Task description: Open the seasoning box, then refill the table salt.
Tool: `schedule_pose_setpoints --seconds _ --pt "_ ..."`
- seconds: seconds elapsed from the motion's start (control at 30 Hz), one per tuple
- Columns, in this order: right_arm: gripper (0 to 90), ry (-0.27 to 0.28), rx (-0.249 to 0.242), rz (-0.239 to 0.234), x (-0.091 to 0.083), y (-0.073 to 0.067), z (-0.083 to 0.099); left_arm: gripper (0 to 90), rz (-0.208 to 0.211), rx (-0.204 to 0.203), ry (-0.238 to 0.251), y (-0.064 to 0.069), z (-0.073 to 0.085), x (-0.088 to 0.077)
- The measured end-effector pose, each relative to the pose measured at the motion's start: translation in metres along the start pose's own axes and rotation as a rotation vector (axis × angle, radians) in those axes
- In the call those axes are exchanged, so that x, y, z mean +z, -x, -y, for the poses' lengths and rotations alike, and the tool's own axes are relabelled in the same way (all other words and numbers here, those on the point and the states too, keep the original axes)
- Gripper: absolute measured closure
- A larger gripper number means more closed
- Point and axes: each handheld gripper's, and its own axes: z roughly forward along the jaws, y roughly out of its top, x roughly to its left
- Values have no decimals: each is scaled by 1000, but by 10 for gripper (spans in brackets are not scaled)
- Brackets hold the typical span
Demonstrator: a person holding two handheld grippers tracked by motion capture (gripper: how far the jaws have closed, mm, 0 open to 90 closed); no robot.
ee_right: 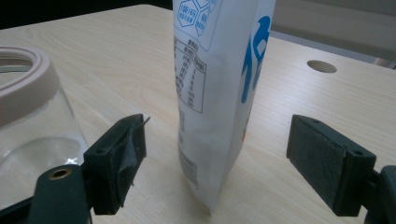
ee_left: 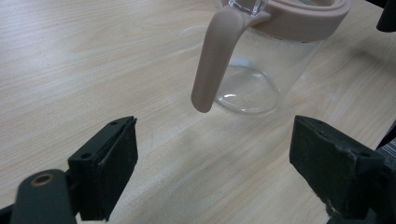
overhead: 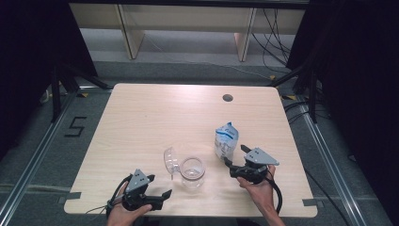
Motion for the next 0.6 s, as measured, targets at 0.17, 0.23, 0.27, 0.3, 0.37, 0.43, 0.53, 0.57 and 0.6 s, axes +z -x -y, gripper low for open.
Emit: schedule_pose_setpoints --seconds 0.17,0.23,0.27,0.3,0.37,0.43,0.53,0.57,0.6 --pt "206 3 22 7 4 -1 -1 150 0 -21 6 1 1 0" --pt "206 6 17 7 4 -1 -1 150 -2 -20 8 1 0 0" --pt "206 12 11 13 5 -1 -1 150 -2 -26 13 1 0 0" --pt "204 20 21 11 7 0 -1 150 -5 -18 7 0 0 -1" --pt "195 31 26 7 9 1 -1 150 -2 -22 10 0 1 -1" --pt "190 35 22 7 10 1 -1 150 -3 -15 9 0 0 -1" --pt "175 56 26 10 13 0 -1 150 -16 -24 14 0 0 -2" --pt "168 52 30 10 14 0 -1 150 -16 -29 21 0 0 -2" --pt "164 62 42 -7 16 0 -2 150 -15 -33 25 -1 0 -2"
